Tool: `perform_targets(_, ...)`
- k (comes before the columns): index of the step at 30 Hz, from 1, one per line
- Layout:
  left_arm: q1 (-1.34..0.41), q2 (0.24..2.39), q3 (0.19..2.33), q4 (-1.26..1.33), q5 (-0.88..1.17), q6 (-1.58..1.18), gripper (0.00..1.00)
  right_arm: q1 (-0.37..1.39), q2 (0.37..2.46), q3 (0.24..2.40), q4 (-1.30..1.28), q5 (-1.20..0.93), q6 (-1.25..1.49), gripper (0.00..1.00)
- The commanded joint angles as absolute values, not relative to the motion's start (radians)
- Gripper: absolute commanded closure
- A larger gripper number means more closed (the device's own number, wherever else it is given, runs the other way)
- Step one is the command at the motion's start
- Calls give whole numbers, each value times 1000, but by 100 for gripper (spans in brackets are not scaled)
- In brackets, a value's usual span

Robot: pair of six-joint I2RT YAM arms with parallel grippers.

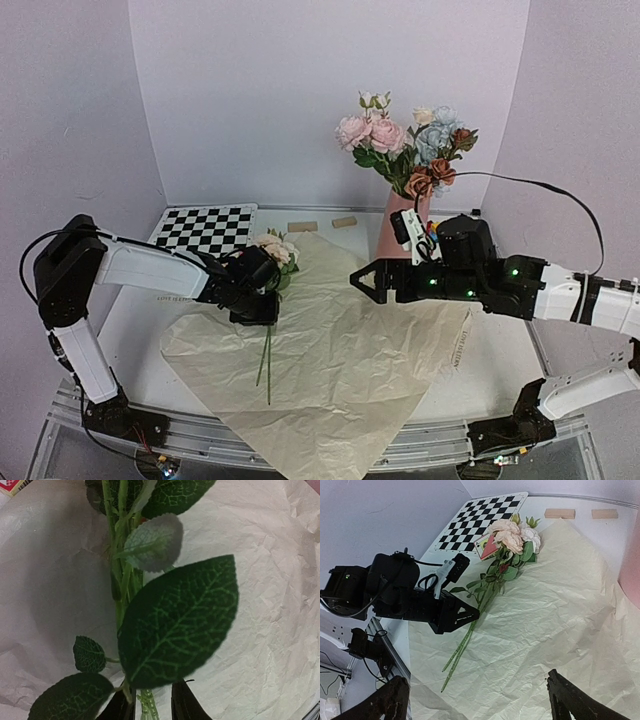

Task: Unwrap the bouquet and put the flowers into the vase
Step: Pick up the fake flower from the wrapping paper.

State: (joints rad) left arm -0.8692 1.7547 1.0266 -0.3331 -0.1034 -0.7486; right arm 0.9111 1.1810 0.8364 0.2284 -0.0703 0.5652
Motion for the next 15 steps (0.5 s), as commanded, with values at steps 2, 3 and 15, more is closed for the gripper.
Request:
perform_targets(2, -862, 1778, 1081, -330, -115, -747, 74, 920, 1195, 834, 270, -45, 572, 3)
perform_targets(3, -861, 1780, 1081, -330, -117, -751, 74, 919, 1194, 834, 270, -45, 571, 3)
perform_targets(15, -861, 1802, 1094, -346, -147, -739, 97, 920, 1165, 815, 270, -35, 573, 3)
